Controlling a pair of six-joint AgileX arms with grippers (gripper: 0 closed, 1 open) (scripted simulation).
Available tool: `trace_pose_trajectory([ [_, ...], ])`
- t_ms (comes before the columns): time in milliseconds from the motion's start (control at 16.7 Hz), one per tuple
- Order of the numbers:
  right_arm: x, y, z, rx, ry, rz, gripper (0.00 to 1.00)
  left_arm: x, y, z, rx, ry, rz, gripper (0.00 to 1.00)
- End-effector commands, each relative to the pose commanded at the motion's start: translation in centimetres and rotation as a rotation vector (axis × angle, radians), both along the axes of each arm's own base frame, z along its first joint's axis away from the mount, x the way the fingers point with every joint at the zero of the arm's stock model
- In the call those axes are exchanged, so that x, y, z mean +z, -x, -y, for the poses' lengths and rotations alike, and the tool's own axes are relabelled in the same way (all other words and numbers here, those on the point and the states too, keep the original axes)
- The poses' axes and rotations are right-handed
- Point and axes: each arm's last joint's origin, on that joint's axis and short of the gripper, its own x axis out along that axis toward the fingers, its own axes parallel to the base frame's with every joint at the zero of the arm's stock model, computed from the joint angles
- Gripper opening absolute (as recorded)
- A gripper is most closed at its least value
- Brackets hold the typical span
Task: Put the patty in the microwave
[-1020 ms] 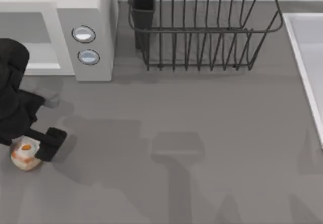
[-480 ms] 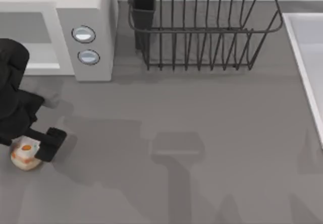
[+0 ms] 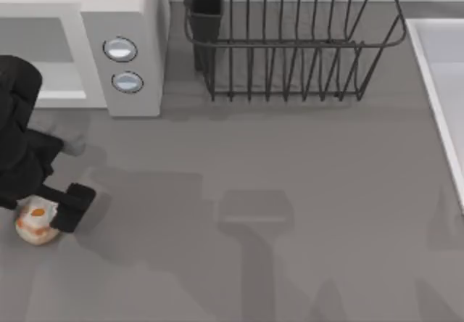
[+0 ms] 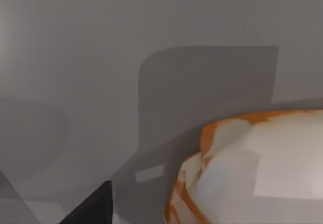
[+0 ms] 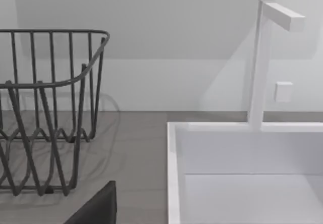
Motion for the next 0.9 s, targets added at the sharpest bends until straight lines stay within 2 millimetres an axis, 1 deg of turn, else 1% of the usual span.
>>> trace_pose_trajectory([
  [60,0.0,0.0,0.0,0.000,0.000,0.000,1.00,0.0,0.0,0.0,0.000,0.000,0.000,0.00],
  [120,0.0,0.0,0.0,0.000,0.000,0.000,1.00,2.2,0.2,-0.1,0.002,0.010,0.024,0.00],
  [240,0.0,0.0,0.0,0.000,0.000,0.000,1.00,2.7,0.1,-0.1,0.002,0.010,0.026,0.00],
  [360,0.0,0.0,0.0,0.000,0.000,0.000,1.00,4.1,-0.2,-0.1,0.004,0.010,0.028,0.00],
  [720,0.0,0.0,0.0,0.000,0.000,0.000,1.00,10.8,0.1,-0.1,0.003,0.009,0.011,0.00],
  [840,0.0,0.0,0.0,0.000,0.000,0.000,1.00,12.1,0.2,-0.1,0.002,0.010,0.023,0.00],
  [900,0.0,0.0,0.0,0.000,0.000,0.000,1.00,12.2,0.2,-0.1,0.002,0.010,0.024,0.00],
])
